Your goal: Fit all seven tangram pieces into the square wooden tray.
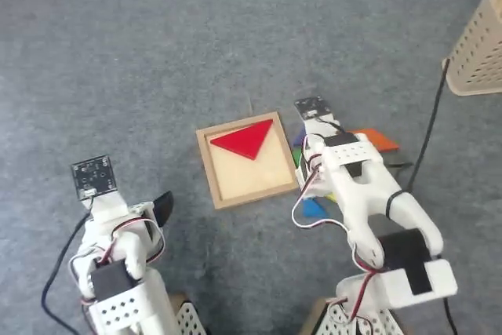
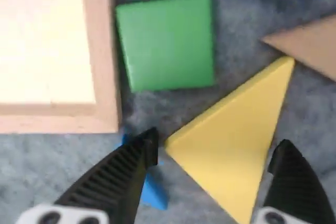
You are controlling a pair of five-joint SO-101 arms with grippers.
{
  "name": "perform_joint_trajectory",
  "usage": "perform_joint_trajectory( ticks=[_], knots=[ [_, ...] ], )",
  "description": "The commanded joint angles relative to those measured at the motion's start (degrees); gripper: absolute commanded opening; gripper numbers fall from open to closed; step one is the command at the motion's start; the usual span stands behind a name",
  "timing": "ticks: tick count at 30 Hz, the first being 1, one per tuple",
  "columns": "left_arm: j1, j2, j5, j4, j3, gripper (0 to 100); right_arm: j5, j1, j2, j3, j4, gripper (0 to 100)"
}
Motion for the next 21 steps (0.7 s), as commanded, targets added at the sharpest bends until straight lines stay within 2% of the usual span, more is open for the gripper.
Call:
perform_joint_trajectory(
  ticks=[1,7,14,21],
  knots=[
    [0.09,-0.70,-0.09,-0.09,-0.75,35,-6.77,-0.75,-0.57,-2.46,-0.84,34.7],
    [0.09,-0.70,-0.09,-0.09,-0.75,35,-5.98,-0.66,-0.48,-2.11,-2.86,33.6],
    [0.09,-0.70,-0.09,-0.09,-0.75,35,-5.80,-0.57,-0.57,-1.49,-2.77,19.1],
    [0.09,-0.70,-0.09,-0.09,-0.75,35,-4.66,1.45,-0.92,-0.88,-2.59,22.4]
  ],
)
